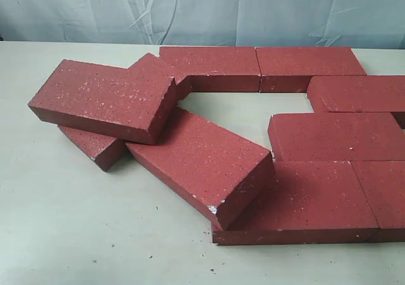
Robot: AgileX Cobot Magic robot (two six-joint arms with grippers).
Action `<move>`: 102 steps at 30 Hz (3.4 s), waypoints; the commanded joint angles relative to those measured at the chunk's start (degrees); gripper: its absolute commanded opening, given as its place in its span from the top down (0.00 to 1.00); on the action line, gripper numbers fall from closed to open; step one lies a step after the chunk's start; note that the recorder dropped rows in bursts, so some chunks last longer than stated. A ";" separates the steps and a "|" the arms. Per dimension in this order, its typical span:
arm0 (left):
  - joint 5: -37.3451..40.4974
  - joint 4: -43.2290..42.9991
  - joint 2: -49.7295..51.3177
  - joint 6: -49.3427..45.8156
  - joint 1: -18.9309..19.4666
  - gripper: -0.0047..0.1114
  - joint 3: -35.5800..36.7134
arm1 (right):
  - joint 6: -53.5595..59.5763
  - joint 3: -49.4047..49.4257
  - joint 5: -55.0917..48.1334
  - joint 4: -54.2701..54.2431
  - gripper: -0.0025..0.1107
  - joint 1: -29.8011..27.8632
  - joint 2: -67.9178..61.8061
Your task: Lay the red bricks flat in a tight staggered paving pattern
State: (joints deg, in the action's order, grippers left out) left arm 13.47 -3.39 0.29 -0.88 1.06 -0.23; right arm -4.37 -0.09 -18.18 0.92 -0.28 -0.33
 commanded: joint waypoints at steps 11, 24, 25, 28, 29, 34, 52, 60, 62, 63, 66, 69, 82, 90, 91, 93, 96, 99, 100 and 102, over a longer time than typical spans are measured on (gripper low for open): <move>-0.44 -0.33 -0.29 0.37 0.03 0.96 0.23 | 0.28 0.09 0.66 0.00 0.98 -0.30 0.33; -9.46 6.44 -0.29 0.49 0.03 0.96 0.23 | 0.28 0.09 16.35 0.00 0.98 -0.30 0.33; -10.07 6.53 -0.29 0.49 0.03 0.96 0.23 | 0.28 0.09 17.51 0.00 0.98 -0.30 0.33; -12.45 9.78 -0.29 0.88 0.03 0.96 0.23 | 0.28 0.09 21.91 -0.09 0.98 -0.30 0.33; -13.47 11.03 -0.29 0.88 0.03 0.96 0.23 | 0.28 0.09 23.28 -0.23 0.98 -0.30 0.33; -19.00 12.95 -0.29 0.88 0.03 0.96 0.23 | -6.85 0.09 31.93 -0.23 0.98 -0.30 0.33; -36.38 13.51 13.88 3.91 0.03 0.96 -6.54 | -8.74 -18.78 40.39 12.60 0.98 -0.30 -27.68; -39.97 4.49 35.85 3.91 0.03 0.96 -18.84 | -8.74 -30.84 35.33 19.69 0.98 -0.30 -48.77; -39.05 2.17 40.15 3.91 0.03 0.96 -21.62 | -8.74 -33.09 32.78 20.19 0.98 -0.30 -51.81; -38.19 0.84 42.65 3.91 0.03 0.96 -23.10 | -8.74 -33.90 31.77 20.28 0.98 -0.30 -53.42; -34.69 -1.48 50.41 3.91 0.03 0.96 -27.21 | -8.74 -36.66 28.44 20.63 0.98 -0.30 -57.98; -29.75 -3.11 57.42 3.91 0.03 0.96 -31.35 | -8.74 -38.97 24.84 21.31 0.98 -0.19 -61.84; -5.96 -4.62 72.06 3.69 -0.25 0.96 -42.74 | -4.00 -48.83 -1.68 19.94 0.98 8.22 -72.73; 7.99 5.29 72.04 -12.26 -11.35 0.96 -43.92 | 35.54 -51.93 -20.12 -13.72 0.98 17.77 -73.19; 10.15 11.36 72.04 -20.41 -13.75 0.96 -43.92 | 48.03 -51.93 -25.03 -23.55 0.98 19.07 -73.19; 13.87 18.32 72.19 -30.07 -16.11 0.96 -43.92 | 58.22 -51.93 -28.36 -32.16 0.98 20.98 -73.19; 22.16 27.90 73.86 -41.69 -17.54 0.96 -43.92 | 61.36 -51.52 -29.39 -35.29 0.98 26.21 -73.66; 26.88 36.36 75.77 -54.36 -19.25 0.96 -43.92 | 61.36 -51.52 -31.85 -33.02 0.98 31.21 -76.31; 27.65 37.88 76.35 -56.70 -19.70 0.96 -43.92 | 61.36 -51.52 -32.15 -31.96 0.98 32.35 -77.06; 27.89 38.76 77.50 -58.66 -21.12 0.96 -44.04 | 61.36 -51.52 -32.94 -29.80 0.98 33.89 -79.34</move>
State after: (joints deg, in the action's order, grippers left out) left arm 40.15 32.16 76.49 -55.07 -18.56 -43.91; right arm 56.39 -51.56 -49.87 -31.57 31.69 -77.38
